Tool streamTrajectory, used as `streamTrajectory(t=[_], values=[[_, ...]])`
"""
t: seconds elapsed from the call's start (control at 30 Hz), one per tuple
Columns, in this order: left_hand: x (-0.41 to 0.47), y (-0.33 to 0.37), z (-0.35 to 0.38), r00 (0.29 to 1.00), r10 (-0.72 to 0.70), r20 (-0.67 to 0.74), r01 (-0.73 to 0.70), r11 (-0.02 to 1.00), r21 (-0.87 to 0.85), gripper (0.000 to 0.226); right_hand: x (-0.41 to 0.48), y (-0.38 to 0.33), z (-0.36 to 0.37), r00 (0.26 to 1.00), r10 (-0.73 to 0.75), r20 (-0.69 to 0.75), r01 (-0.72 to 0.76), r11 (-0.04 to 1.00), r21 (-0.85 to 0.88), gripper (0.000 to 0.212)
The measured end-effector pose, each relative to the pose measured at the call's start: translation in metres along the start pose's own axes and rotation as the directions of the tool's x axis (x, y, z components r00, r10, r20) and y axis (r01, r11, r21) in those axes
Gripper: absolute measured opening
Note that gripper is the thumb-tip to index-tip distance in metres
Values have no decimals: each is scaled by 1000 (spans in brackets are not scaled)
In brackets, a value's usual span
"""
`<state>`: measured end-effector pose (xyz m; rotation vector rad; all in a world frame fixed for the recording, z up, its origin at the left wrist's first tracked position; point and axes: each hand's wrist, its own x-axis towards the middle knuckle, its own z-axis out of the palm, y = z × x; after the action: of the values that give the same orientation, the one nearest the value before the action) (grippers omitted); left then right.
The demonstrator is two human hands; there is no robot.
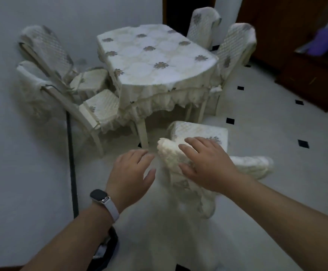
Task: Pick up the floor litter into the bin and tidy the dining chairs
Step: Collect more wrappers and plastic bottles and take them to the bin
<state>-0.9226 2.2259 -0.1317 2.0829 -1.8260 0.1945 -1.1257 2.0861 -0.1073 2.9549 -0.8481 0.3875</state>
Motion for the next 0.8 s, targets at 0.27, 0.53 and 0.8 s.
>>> streamTrajectory(t=[0.27,0.53,0.8], values=[[106,178,45,978,206,18,-206,979,-9,41,-106,177,-33,976,209,-61,-211,977,-19,53],[176,303,83,933,359,34,-360,933,-1,42,-180,292,-61,930,317,-186,-327,945,-24,51],[245,363,129,847,531,-25,-531,846,-41,37,-212,367,-57,885,408,-225,-427,903,-40,50]])
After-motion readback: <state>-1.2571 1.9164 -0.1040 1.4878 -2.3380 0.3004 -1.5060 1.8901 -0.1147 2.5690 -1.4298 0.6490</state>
